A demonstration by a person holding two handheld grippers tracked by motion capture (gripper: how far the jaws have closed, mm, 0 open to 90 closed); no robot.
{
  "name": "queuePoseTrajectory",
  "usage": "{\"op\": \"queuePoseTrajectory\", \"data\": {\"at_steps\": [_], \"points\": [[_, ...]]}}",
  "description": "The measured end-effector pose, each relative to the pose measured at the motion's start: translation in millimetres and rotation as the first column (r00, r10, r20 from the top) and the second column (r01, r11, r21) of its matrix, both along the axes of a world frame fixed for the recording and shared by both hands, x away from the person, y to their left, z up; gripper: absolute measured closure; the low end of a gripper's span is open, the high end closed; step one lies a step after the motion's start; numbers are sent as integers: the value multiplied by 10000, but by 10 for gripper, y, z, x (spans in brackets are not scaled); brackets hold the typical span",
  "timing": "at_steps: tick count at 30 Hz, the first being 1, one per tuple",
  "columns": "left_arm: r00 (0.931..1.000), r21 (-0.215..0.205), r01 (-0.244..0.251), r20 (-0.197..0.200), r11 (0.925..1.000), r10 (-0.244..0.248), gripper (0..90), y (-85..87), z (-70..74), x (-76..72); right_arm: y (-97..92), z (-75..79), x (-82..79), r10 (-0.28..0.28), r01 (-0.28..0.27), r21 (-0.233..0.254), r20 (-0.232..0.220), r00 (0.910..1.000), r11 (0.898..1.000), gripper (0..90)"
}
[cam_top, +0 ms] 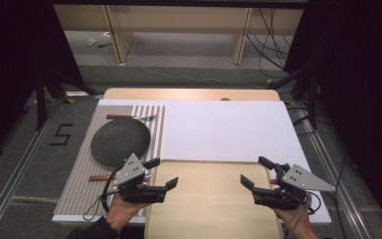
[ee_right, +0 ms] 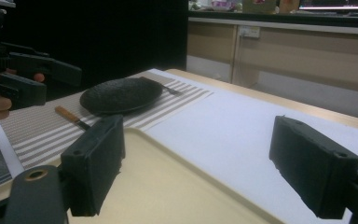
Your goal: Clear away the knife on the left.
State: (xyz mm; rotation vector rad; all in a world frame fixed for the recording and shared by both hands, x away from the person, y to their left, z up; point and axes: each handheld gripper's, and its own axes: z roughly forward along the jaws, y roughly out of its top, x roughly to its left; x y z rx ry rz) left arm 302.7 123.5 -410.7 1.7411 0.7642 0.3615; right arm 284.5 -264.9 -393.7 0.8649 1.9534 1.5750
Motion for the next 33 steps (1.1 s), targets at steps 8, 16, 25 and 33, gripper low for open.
{"op": "queuePoseTrajectory", "data": {"at_steps": [8,16,25,33], "points": [[10000,50,33,-37,10000,-33,156,-2,3,1,1,-1,0,29,-29,-18,-17,10000,10000,192],[9999,142,79,-74,9999,-78,157,2,7,6,4,0,-3,77,-77,-18,-21,10000,10000,191],[9994,523,-4,-334,9986,22,157,65,31,52,6,1,-4,94,-94,-21,4,10000,10000,192],[9987,1232,-125,-472,9923,185,158,208,27,126,6,-1,-3,104,-104,-28,-29,9999,9999,192]]}}
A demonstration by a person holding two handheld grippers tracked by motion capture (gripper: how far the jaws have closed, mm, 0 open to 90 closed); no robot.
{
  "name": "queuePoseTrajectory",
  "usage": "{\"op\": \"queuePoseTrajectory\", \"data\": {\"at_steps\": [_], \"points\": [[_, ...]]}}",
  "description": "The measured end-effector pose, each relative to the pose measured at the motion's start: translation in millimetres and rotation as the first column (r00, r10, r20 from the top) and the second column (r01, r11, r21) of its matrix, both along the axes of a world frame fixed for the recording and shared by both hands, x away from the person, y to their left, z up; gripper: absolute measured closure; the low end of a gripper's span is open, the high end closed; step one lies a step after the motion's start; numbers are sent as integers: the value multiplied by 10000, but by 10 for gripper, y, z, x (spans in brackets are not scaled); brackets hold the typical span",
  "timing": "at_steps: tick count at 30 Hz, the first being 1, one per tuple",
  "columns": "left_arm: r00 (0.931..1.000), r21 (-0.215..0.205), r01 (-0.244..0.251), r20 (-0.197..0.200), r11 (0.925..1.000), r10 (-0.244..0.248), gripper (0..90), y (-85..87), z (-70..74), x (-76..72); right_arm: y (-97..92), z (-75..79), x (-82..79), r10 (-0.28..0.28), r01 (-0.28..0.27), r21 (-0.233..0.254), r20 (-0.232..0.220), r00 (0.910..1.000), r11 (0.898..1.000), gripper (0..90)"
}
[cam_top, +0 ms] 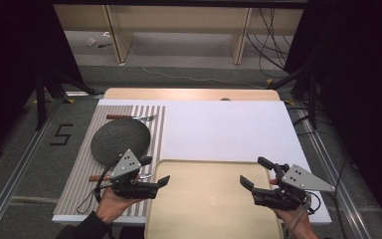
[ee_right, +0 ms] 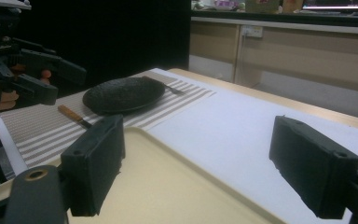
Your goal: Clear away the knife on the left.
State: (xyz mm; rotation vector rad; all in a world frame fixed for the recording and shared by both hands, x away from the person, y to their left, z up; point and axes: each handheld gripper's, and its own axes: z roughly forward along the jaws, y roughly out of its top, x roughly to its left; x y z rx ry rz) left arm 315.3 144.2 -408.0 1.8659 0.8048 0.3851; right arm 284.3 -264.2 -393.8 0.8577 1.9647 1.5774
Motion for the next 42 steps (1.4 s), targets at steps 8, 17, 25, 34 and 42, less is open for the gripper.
{"op": "queuePoseTrajectory", "data": {"at_steps": [8,17,25,34,42], "points": [[10000,180,-74,-6,9998,74,158,65,6,22,2,2,-2,23,-23,8,29,10000,10000,192],[9998,663,-33,-210,9978,47,158,108,-18,55,4,0,-1,42,-42,0,22,10000,10000,191],[9991,1074,-74,-401,9942,118,160,159,-47,97,6,-4,2,64,-64,-15,-31,10000,10000,192],[9989,2090,-203,-381,9777,289,165,251,-76,156,8,-3,0,89,-89,-2,-22,10000,10000,192],[9956,2702,-207,-824,9626,445,168,358,-134,219,15,-5,1,128,-128,-56,-42,9999,9999,192]]}}
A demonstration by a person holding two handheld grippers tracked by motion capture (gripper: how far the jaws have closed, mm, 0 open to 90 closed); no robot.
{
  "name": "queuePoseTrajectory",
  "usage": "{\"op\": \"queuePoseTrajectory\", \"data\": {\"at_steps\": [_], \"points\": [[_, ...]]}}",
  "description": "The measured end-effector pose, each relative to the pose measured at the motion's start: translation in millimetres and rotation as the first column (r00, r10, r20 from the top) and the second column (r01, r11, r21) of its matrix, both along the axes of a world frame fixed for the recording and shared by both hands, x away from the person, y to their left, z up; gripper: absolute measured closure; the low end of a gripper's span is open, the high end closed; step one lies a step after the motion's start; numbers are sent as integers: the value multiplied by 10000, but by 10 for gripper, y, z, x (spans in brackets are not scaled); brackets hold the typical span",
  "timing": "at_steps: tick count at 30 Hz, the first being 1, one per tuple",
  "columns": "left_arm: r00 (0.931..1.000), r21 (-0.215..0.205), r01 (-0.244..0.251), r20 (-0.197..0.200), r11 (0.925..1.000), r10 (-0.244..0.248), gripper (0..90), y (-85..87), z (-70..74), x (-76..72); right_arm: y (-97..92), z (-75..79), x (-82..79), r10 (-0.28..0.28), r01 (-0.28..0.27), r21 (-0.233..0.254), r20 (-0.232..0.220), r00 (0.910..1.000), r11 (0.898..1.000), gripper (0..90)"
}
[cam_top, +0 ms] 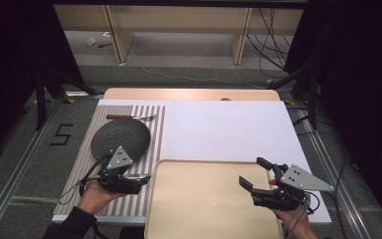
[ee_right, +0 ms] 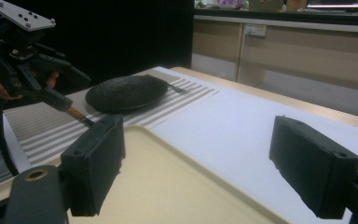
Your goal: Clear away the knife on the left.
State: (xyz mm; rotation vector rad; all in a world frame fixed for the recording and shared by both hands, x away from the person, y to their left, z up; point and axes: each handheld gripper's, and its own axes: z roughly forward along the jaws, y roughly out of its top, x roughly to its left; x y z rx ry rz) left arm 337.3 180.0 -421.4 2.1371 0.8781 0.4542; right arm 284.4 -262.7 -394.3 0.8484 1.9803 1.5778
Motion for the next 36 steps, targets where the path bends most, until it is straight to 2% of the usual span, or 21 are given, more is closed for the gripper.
{"op": "queuePoseTrajectory", "data": {"at_steps": [4,8,12,16,18,20,23,28,31,32,35,36], "points": [[9998,456,-16,-172,9990,24,172,14,-34,15,-2,-1,1,13,-13,15,11,10000,10000,192],[9992,1049,-42,-399,9945,85,173,45,-73,40,-1,2,-3,20,-20,22,3,10000,10000,192],[9984,1316,-114,-531,9912,186,176,100,-78,74,4,-2,-2,33,-33,-3,-1,10000,10000,192],[9959,1517,-85,-882,9884,221,183,160,-116,115,9,-8,7,60,-60,-23,-51,10000,10000,192],[9955,1831,-100,-913,9830,272,190,182,-140,124,12,-6,4,78,-78,-42,-48,10000,10000,192],[9956,2323,-229,-833,9724,434,191,206,-160,128,11,-8,5,74,-74,-30,-52,10000,10000,192],[9936,2511,-362,-943,9673,617,197,267,-180,141,9,-6,4,71,-71,-16,-25,10000,10000,192],[9889,2991,-525,-1174,9528,914,202,326,-238,162,11,-8,7,75,-75,-21,-36,10000,10000,192],[9868,3436,-433,-1317,9381,938,205,329,-271,163,12,-6,5,83,-83,-45,-41,10000,10000,191],[9864,3499,-461,-1320,9357,979,208,332,-274,163,11,-5,3,85,-85,-34,-37,10000,10000,192],[9850,3472,-554,-1345,9362,1082,218,343,-268,152,9,-8,6,76,-76,-19,-49,10000,10000,191],[9847,3541,-532,-1368,9337,1080,221,346,-266,149,10,-7,4,74,-74,-23,-48,10000,10000,191]]}}
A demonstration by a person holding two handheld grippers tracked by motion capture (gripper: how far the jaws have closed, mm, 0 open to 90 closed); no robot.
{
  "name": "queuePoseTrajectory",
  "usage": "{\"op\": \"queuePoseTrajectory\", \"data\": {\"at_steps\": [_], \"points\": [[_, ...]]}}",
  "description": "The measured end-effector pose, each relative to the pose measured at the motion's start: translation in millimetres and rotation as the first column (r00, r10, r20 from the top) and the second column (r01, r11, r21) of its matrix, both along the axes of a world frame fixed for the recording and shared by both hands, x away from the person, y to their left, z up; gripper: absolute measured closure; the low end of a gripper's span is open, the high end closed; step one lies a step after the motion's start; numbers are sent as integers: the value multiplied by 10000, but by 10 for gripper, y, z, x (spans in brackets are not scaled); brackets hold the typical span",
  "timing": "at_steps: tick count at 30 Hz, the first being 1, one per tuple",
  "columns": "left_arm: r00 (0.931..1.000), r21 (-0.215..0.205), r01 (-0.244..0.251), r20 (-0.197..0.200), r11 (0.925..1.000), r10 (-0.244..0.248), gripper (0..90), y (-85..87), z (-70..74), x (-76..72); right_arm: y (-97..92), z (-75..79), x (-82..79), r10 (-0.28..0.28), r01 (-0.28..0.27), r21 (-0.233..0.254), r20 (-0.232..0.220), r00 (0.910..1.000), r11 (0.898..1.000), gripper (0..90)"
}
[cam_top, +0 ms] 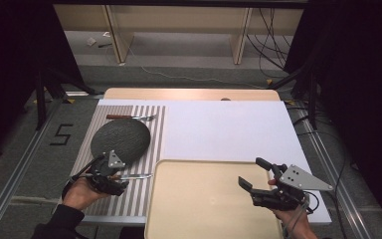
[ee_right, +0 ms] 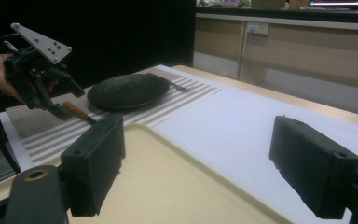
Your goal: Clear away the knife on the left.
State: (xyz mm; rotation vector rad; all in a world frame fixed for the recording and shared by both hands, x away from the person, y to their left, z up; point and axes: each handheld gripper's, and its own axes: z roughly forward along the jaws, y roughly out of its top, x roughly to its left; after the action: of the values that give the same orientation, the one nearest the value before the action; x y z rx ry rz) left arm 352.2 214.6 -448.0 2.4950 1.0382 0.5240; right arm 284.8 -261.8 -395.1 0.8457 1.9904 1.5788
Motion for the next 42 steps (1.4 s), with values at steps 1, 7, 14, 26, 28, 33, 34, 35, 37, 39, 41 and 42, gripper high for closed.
{"op": "queuePoseTrajectory", "data": {"at_steps": [1,7,14,26,28,33,34,35,37,39,41,42], "points": [[10000,98,29,-64,9999,-28,223,2,-5,1,0,2,-1,0,0,12,23,10000,10000,192],[9994,723,65,-350,9974,-40,228,47,-29,23,2,-3,6,-5,5,10,-39,10000,10000,192],[9954,640,103,-961,9979,-41,237,150,-79,116,42,-27,25,74,-75,-81,-129,9999,9999,191],[9864,325,259,-1629,9991,-202,247,265,-124,268,43,-36,33,72,-74,-101,-172,9998,9999,192],[9846,308,263,-1738,9992,-206,247,283,-138,295,45,-35,33,76,-78,-96,-168,9998,9999,192],[9762,350,354,-2153,9988,-270,251,271,-192,362,43,-35,34,71,-73,-105,-176,9998,9999,192],[9742,319,379,-2239,9988,-298,250,270,-200,371,45,-37,35,75,-77,-80,-177,9998,9999,191],[9723,270,398,-2314,9988,-325,254,277,-195,382,45,-38,35,79,-81,-90,-181,9998,9999,191],[9689,192,374,-2455,9991,-316,267,288,-197,391,41,-34,33,74,-76,-107,-176,9998,9999,192],[9630,84,255,-2684,9996,-223,301,293,-194,399,41,-35,34,78,-80,-116,-188,9998,9999,192],[9547,57,302,-2963,9995,-271,332,289,-188,391,41,-33,32,93,-95,-112,-159,9998,9999,191],[9505,79,353,-3090,9993,-312,332,287,-182,383,41,-33,32,93,-95,-112,-159,9998,9999,191]]}}
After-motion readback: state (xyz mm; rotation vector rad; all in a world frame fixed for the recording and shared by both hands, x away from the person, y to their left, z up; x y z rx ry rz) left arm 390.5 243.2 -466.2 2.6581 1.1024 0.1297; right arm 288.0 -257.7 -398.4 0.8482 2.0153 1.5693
